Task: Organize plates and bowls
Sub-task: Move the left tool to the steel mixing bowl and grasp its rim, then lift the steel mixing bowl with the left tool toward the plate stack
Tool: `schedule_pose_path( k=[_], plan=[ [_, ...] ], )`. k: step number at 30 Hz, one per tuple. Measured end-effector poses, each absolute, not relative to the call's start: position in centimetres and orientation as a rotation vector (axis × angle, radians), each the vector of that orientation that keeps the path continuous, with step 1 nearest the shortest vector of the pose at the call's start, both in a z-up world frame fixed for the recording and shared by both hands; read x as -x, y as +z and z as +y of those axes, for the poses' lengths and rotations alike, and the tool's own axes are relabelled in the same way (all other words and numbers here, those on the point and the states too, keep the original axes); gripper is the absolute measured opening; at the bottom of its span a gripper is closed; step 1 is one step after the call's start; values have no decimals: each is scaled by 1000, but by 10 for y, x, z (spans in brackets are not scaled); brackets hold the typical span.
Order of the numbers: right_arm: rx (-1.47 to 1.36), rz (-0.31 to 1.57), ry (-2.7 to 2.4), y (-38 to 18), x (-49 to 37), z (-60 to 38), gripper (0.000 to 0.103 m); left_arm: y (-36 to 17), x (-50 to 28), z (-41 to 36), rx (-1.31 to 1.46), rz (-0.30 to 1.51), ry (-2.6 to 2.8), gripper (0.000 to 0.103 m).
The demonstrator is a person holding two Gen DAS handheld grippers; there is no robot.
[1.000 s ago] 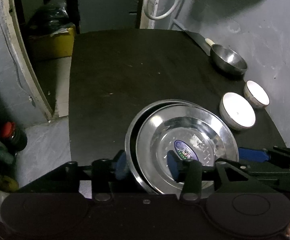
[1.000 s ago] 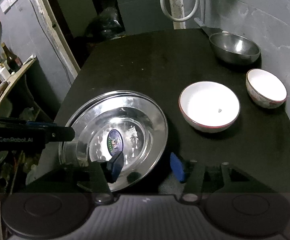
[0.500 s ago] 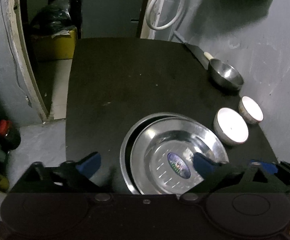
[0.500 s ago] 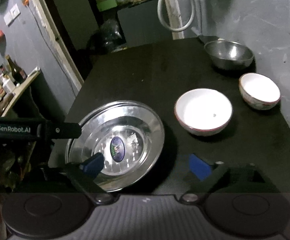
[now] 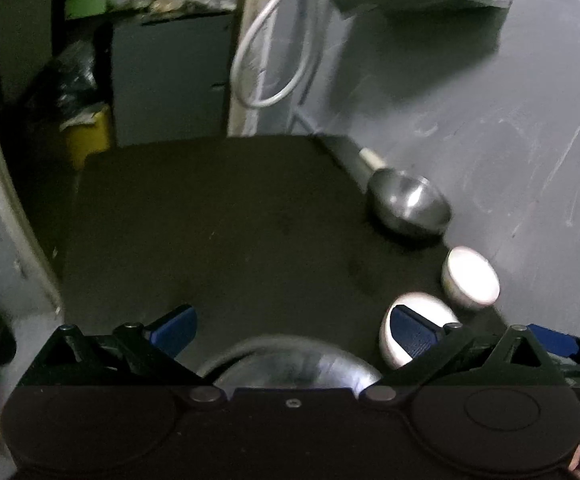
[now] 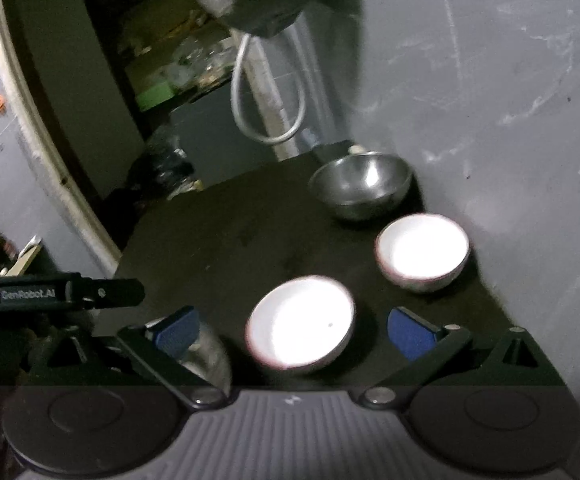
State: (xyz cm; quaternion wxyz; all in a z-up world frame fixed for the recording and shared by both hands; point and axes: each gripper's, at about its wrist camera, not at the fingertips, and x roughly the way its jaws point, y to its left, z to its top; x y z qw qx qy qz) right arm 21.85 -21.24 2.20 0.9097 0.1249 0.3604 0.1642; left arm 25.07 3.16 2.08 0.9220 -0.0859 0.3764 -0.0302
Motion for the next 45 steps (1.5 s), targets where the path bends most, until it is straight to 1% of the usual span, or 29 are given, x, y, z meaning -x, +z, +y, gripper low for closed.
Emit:
schedule_pose_path(
  k=[7, 16, 22, 27, 29, 32, 36, 38, 39, 41, 43, 44, 45],
  plan=[
    [-280, 697, 263, 13, -264, -226, 103, 31, -320, 7, 137, 755, -83, 102],
    [-325, 684, 214, -10, -321, -233, 103, 22, -393, -7, 115, 755, -118, 102],
    [-270, 665, 210, -18, -343, -220, 103, 11, -445, -17, 141, 819, -221, 102],
    [-301, 679, 208, -26, -365, -215, 102, -6, -479, -29, 151, 881, -237, 102],
    [-324, 689, 210, -31, -373, -213, 98, -12, -490, -33, 147, 909, -247, 102],
    [-370, 703, 194, -35, -380, -216, 96, -19, -501, -38, 139, 938, -264, 101],
    [-406, 716, 169, -39, -390, -218, 89, -27, -509, -36, 185, 971, -278, 96],
    [-401, 730, 158, -41, -395, -218, 81, -29, -510, -34, 218, 972, -278, 91],
    [-395, 736, 153, -43, -396, -218, 79, -31, -510, -35, 226, 971, -276, 88],
    [-384, 745, 145, -46, -398, -218, 71, -32, -509, -37, 221, 976, -277, 83],
    [-386, 748, 136, -47, -399, -220, 66, -34, -507, -40, 216, 983, -275, 74],
    [-386, 752, 132, -47, -399, -221, 65, -35, -507, -40, 218, 986, -272, 72],
    [-385, 755, 130, -48, -400, -221, 65, -36, -508, -40, 225, 992, -271, 64]
  ],
)
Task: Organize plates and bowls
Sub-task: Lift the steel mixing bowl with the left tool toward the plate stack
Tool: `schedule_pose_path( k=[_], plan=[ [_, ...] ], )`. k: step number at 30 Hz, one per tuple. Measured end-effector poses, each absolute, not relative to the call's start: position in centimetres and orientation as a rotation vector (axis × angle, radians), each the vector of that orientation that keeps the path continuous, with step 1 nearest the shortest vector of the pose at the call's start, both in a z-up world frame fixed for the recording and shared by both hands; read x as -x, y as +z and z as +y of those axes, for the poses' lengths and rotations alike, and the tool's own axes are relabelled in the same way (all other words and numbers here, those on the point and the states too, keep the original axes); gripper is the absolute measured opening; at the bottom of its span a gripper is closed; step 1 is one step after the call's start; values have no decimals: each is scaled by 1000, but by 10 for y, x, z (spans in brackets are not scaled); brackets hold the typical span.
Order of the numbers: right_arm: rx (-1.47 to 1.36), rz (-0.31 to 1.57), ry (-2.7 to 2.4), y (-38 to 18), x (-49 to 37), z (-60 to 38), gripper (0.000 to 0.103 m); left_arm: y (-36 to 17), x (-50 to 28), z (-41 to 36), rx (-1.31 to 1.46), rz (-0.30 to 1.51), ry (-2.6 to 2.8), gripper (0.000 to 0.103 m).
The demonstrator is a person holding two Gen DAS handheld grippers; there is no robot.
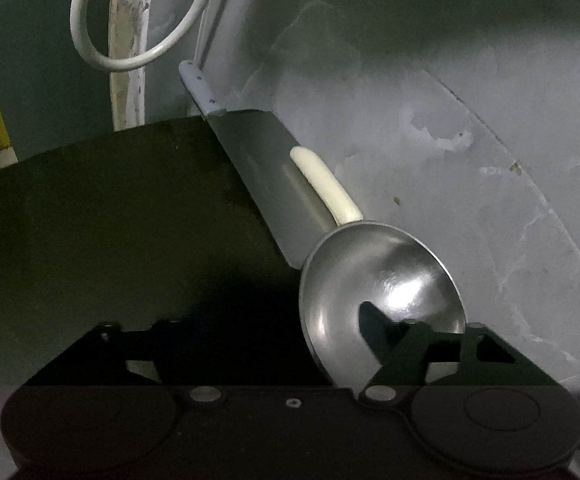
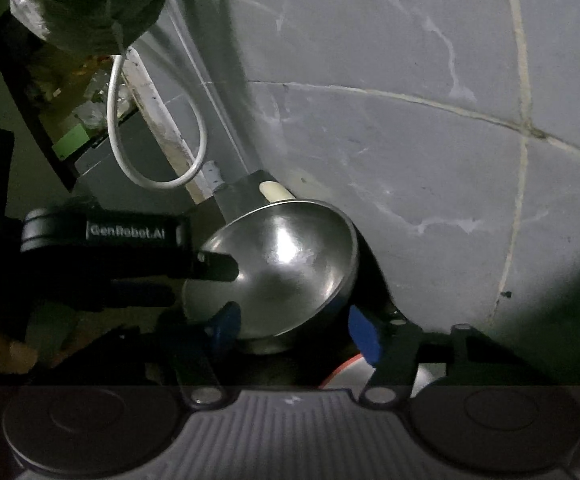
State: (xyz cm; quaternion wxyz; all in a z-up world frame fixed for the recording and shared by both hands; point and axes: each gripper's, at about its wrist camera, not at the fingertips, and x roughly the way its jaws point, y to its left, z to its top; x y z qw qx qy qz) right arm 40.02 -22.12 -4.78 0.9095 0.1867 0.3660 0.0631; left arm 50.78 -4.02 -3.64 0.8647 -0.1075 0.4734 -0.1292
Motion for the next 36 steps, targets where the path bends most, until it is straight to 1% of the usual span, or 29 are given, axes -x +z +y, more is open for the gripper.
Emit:
schedule_pose_path(
  k=[1, 2, 3, 5, 6, 7, 9, 11, 12, 17, 25, 31, 36],
  plan=[
    [-384, 758, 128, -48, -401, -221, 64, -38, -508, -40, 238, 998, -277, 54],
    [-382, 762, 125, -49, -402, -221, 64, -40, -508, -40, 251, 1002, -287, 49],
    [-382, 768, 124, -49, -405, -221, 64, -42, -507, -40, 265, 1003, -295, 42],
    [-395, 778, 137, -49, -407, -222, 59, -45, -506, -41, 283, 1011, -306, 34],
    [-402, 783, 138, -50, -408, -222, 57, -47, -505, -41, 290, 1016, -312, 26],
    [-407, 786, 137, -50, -408, -223, 54, -49, -504, -41, 293, 1016, -312, 24],
    [-415, 793, 136, -51, -409, -224, 50, -48, -498, -40, 284, 996, -304, 23],
    [-431, 807, 135, -51, -411, -227, 37, -46, -490, -37, 262, 971, -292, 22],
    [-440, 815, 143, -52, -411, -228, 36, -43, -485, -35, 252, 953, -292, 21],
    [-440, 768, 196, -42, -397, -222, 33, -21, -452, -23, 225, 866, -286, 21],
    [-392, 669, 300, 0, -344, -219, 30, 20, -374, -4, 236, 750, -305, 22],
    [-320, 680, 345, 27, -287, -223, 30, 28, -306, -4, 298, 763, -319, 23],
    [-273, 723, 365, 40, -233, -232, 30, 19, -254, -14, 345, 825, -339, 23]
  ],
)
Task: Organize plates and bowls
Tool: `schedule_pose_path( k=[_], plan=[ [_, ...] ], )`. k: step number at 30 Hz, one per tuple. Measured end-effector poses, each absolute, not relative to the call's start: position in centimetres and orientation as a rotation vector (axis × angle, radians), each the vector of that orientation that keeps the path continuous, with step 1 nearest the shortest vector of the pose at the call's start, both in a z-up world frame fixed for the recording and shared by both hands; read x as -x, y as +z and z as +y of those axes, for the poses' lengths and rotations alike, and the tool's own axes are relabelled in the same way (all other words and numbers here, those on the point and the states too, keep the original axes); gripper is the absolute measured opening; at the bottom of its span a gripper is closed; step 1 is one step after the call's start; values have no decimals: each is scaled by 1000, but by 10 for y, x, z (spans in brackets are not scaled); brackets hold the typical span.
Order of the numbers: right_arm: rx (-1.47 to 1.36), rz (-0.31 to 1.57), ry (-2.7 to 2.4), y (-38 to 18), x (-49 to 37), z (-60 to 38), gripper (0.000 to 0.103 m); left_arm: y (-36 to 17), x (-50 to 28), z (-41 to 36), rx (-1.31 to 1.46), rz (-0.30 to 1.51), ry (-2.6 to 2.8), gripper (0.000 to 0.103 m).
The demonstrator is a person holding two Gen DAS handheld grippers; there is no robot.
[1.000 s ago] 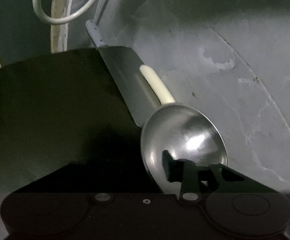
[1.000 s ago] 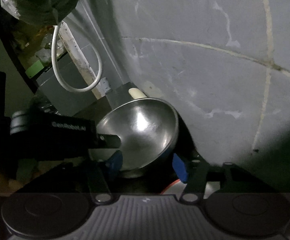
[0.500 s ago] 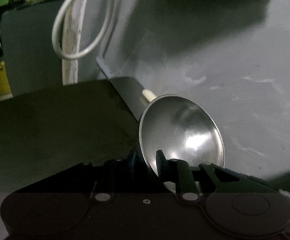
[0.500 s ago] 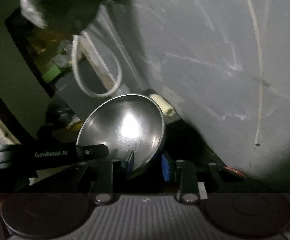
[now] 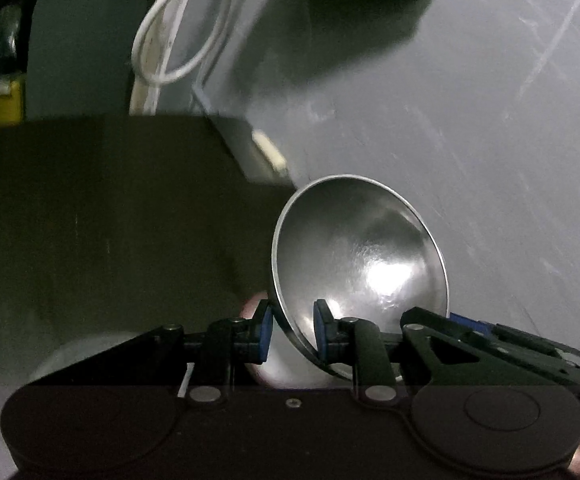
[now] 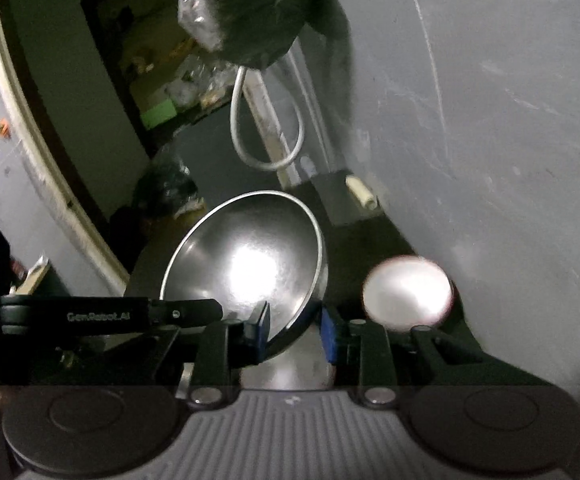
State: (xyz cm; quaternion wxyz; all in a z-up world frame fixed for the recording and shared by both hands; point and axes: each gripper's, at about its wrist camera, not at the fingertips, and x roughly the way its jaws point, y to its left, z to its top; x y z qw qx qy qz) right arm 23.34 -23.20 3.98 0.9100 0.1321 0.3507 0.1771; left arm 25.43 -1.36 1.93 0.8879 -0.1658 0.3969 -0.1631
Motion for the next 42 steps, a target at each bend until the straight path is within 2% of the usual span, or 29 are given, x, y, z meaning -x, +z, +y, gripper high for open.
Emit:
schedule_pose_path(
  k=[11, 21, 33, 42],
  plan=[
    [-231, 938, 418, 33, -133, -266, 30, -17, -153, -31, 351, 1041, -467, 27],
    [-219, 1151, 546, 16, -102, -244, 30, -40, -105, 5, 386, 1221, -453, 28],
    [-138, 1260, 706, 11, -103, -203, 33, -44, -70, 50, 459, 1262, -374, 30],
    [-76, 1305, 727, 11, -106, -188, 33, -48, -73, 53, 495, 1267, -366, 33]
  ],
)
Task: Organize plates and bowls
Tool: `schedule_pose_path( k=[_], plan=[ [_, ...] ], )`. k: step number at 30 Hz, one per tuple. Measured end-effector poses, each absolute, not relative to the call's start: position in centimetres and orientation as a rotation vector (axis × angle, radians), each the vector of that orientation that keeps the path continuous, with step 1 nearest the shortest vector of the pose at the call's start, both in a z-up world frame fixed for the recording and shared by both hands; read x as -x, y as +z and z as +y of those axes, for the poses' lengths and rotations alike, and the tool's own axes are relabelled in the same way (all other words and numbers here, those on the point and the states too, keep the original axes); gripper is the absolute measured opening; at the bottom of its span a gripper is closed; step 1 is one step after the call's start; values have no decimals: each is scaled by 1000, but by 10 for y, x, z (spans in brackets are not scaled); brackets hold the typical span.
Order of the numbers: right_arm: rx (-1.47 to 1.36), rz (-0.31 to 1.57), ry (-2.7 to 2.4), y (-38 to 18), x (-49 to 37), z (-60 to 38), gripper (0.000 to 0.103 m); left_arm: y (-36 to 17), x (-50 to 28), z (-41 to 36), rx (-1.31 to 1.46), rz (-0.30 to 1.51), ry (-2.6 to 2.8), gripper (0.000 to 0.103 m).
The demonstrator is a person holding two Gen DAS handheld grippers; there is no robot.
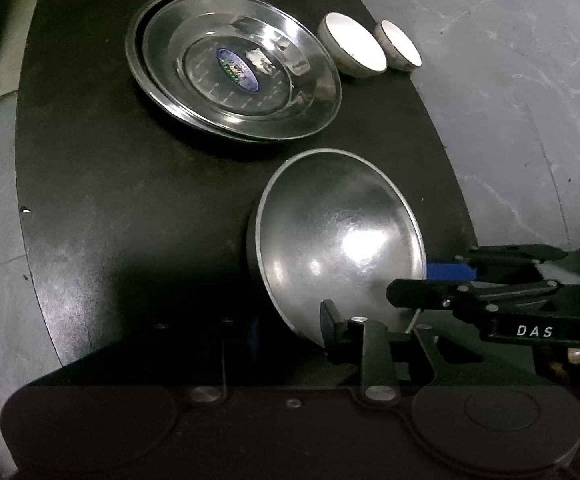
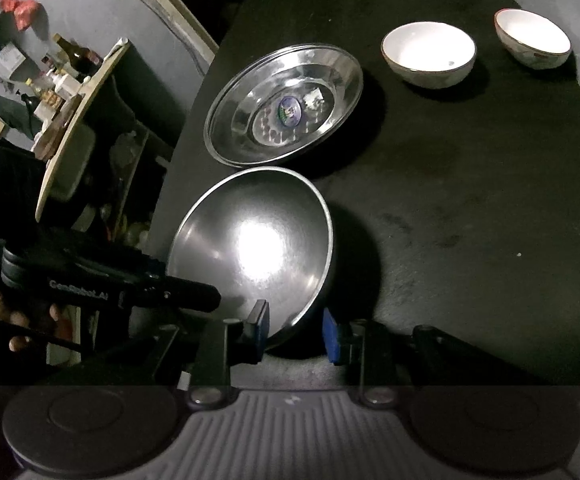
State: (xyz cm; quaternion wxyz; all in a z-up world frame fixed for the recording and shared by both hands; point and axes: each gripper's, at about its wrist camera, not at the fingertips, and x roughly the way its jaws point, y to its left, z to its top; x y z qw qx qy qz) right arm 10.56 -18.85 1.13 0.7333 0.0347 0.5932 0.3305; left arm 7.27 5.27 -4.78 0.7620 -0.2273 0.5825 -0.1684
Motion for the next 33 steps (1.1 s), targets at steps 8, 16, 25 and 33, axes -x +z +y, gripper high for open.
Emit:
schedule_pose_path(
  k=[8, 16, 25, 33],
  plan=[
    [-102, 1290, 691, 11, -108, -195, 42, -40, -63, 72, 514, 1217, -384, 63],
    [-176, 1181, 612, 28, -107, -221, 56, -12, -45, 93, 512, 1135, -343, 78],
    [-224, 982, 584, 55, -105, -235, 95, 32, -69, 78, 414, 960, -289, 102],
    [-242, 831, 512, 56, -105, -242, 103, 57, -100, 61, 373, 811, -231, 102]
  ],
)
